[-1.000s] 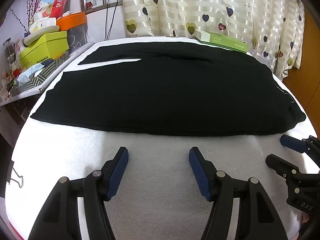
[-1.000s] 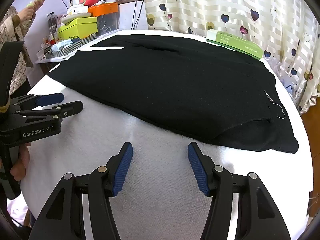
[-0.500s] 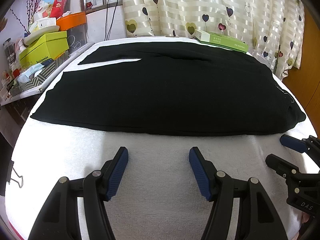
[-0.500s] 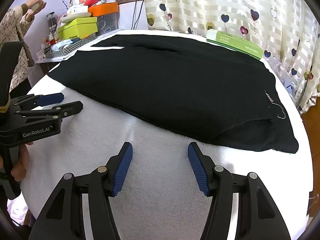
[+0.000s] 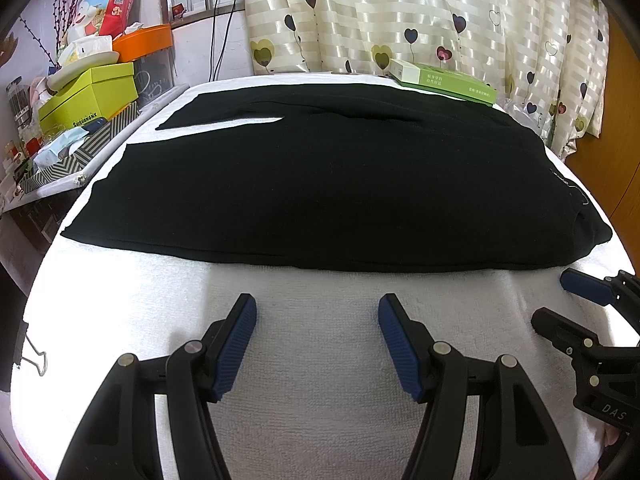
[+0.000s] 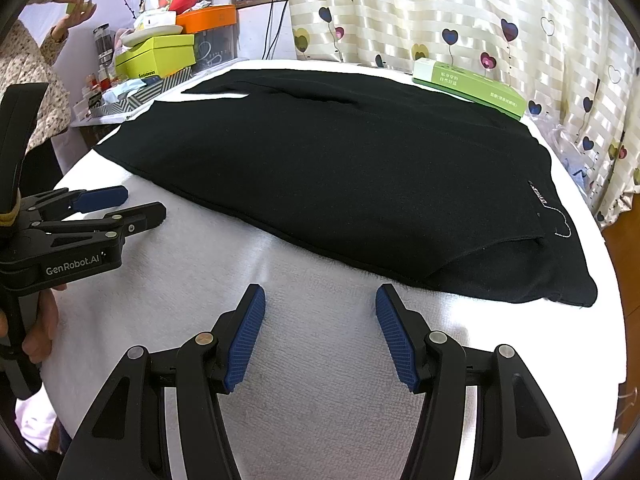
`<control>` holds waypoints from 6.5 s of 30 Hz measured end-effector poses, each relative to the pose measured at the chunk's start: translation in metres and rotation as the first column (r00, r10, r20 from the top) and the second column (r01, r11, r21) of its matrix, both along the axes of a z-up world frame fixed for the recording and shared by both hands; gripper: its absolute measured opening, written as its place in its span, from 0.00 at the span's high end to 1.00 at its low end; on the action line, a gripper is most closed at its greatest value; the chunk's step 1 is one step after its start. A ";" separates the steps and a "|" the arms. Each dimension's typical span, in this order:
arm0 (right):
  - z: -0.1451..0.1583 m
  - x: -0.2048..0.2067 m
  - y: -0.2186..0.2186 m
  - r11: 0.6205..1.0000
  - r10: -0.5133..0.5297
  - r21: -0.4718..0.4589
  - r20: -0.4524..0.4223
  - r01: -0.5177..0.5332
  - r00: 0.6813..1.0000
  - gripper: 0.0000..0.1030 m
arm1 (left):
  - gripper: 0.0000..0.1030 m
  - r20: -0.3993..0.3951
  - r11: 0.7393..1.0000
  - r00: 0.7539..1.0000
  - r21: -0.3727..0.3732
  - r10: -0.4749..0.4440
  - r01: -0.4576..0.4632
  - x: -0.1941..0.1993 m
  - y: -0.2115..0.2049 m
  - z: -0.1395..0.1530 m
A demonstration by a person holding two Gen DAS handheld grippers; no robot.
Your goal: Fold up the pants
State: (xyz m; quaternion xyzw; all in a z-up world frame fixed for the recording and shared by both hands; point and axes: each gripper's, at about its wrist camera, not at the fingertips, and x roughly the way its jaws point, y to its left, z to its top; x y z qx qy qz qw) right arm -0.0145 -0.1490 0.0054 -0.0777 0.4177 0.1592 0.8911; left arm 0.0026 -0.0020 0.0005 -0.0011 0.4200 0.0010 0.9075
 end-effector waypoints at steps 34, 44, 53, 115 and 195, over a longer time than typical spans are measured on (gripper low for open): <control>0.000 0.000 0.000 1.000 0.000 0.000 0.000 0.000 1.000 0.43 | 0.36 0.001 1.000 1.000 0.003 0.000 0.000 -0.001 0.002 -0.001; 0.000 0.000 0.001 1.000 0.000 0.001 0.000 0.000 1.000 0.43 | 0.35 0.001 1.000 1.000 0.007 0.000 0.000 -0.001 0.002 -0.001; 0.000 0.000 0.000 1.000 0.000 0.001 0.000 0.000 1.000 0.43 | 0.35 0.001 1.000 1.000 0.006 0.000 0.000 -0.001 0.002 -0.001; 0.066 0.080 0.002 0.995 0.097 0.025 0.051 -0.098 0.994 0.43 | 0.39 0.102 0.995 0.992 0.078 -0.077 0.069 0.072 0.008 0.077; 0.023 0.115 -0.029 0.966 0.248 0.083 -0.034 -0.244 0.968 0.97 | 0.98 0.090 0.977 0.991 -0.180 -0.103 0.118 0.097 0.095 0.020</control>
